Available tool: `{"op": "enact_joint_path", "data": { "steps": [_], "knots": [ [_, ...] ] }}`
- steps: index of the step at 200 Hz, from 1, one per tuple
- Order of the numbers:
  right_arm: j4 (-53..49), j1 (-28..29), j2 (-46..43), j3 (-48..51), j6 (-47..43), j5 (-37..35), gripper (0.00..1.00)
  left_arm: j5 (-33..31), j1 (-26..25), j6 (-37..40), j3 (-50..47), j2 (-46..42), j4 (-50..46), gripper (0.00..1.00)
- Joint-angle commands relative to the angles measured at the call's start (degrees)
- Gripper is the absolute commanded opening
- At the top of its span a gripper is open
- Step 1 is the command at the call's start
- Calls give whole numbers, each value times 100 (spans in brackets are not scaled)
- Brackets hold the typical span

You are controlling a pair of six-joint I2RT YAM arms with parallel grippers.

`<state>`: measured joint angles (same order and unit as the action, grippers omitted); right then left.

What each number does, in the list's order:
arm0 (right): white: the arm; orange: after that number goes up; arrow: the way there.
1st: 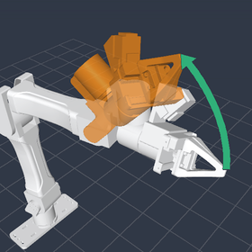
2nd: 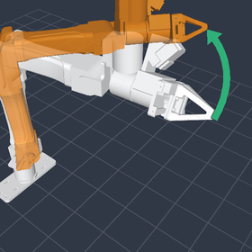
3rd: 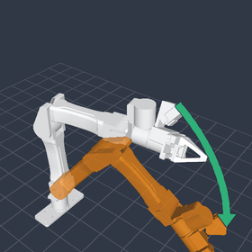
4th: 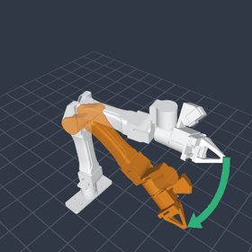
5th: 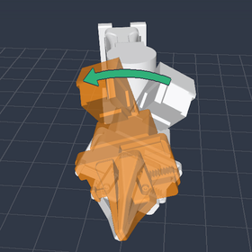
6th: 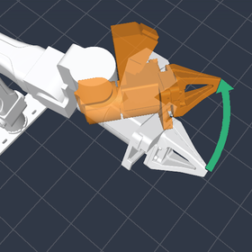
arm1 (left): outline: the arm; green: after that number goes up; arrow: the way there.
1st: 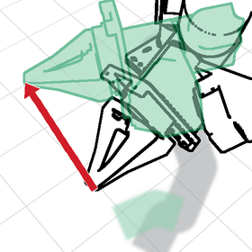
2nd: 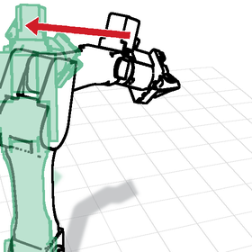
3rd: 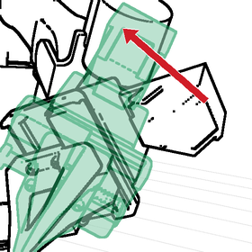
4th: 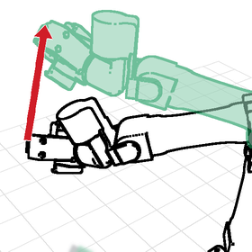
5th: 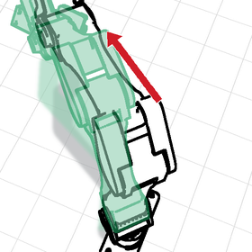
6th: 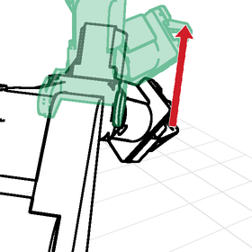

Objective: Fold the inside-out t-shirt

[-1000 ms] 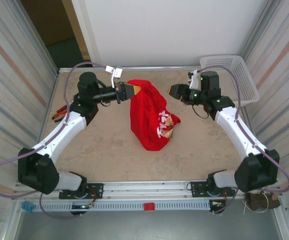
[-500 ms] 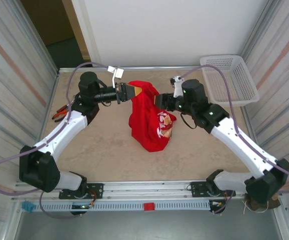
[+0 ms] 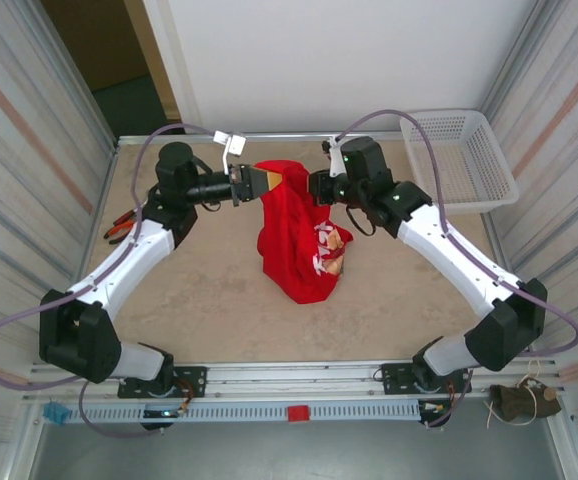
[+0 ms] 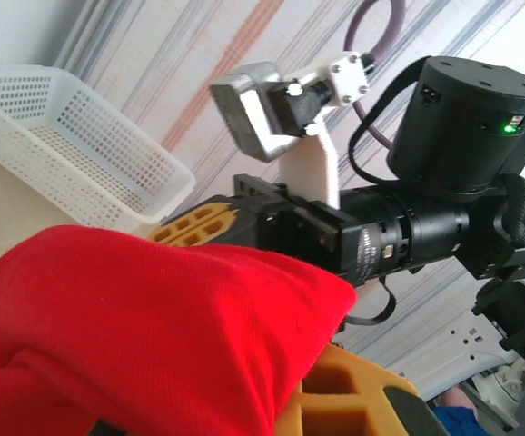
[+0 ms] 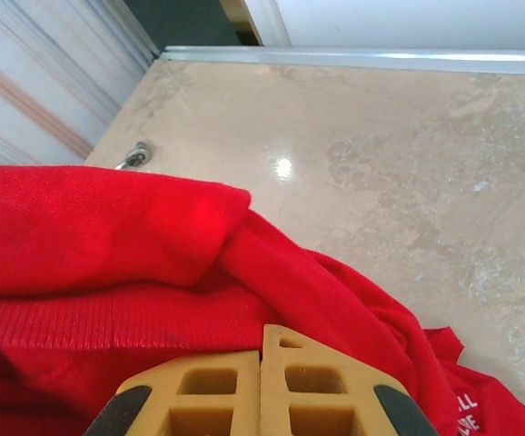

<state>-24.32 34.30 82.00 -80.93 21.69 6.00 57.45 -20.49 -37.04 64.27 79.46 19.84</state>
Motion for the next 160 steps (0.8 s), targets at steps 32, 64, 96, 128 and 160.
{"op": "enact_joint_path", "data": {
  "steps": [32,64,96,128,160],
  "knots": [
    [-132,-129,-1103,-674,43,1349,0,-1066,733,-488,-280,210,500,37],
    [550,-458,-1170,-671,796,2253,0,-1303,1082,-599,-236,237,470,65],
    [806,-838,-1014,-624,1208,2488,0,-1714,948,15,-254,-503,-543,70],
    [915,-863,-912,-571,1421,2517,0,-3435,-461,1049,-424,-1443,-1802,72],
    [844,-796,-901,-591,1443,2385,0,-5712,-2107,1630,-822,-1723,-1581,73]
  ]
}}
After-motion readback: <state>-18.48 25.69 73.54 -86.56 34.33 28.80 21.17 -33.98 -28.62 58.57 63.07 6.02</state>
